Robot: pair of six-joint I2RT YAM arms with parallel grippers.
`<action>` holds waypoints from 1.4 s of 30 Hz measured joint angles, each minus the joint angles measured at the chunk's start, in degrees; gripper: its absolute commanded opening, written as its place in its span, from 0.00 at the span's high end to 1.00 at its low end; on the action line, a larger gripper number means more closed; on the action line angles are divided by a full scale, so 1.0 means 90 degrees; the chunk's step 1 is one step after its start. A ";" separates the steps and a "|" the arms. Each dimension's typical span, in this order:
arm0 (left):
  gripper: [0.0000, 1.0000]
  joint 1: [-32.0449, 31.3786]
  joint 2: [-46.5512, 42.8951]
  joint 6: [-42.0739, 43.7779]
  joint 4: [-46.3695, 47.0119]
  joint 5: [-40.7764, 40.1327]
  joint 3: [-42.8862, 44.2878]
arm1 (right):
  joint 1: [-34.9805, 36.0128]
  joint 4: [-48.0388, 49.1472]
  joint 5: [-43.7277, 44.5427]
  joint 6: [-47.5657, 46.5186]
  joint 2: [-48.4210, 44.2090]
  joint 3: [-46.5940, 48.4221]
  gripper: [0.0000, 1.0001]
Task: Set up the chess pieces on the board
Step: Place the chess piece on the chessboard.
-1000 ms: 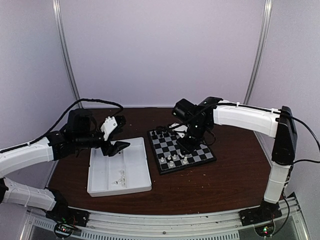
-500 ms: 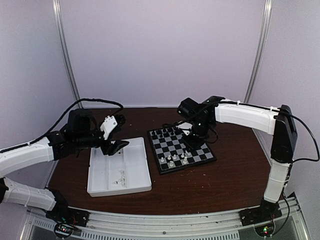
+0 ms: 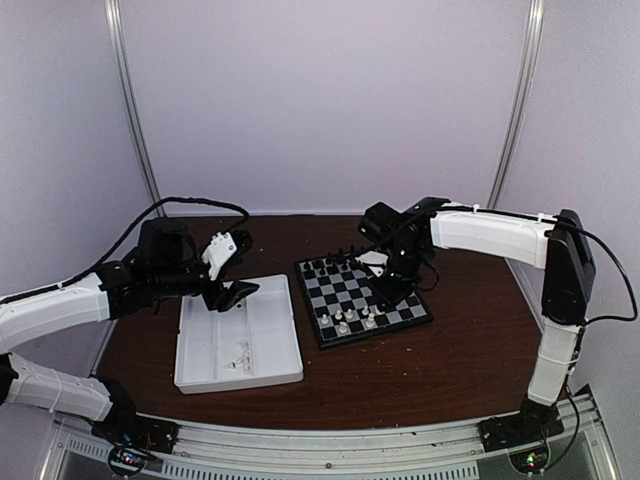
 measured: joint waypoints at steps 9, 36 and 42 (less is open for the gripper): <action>0.32 0.0000 0.0010 -0.0015 -0.0032 0.0000 0.0039 | 0.0000 -0.0073 0.0194 -0.0010 0.0000 -0.0036 0.89; 0.32 0.0000 0.0053 -0.0019 -0.0134 0.0002 0.0046 | -0.0015 0.0131 0.0206 -0.0039 0.0515 -0.0155 0.88; 0.32 0.0000 0.0053 -0.0019 -0.0136 0.0000 0.0046 | -0.0019 0.0146 0.0214 -0.0066 0.0539 -0.0131 0.85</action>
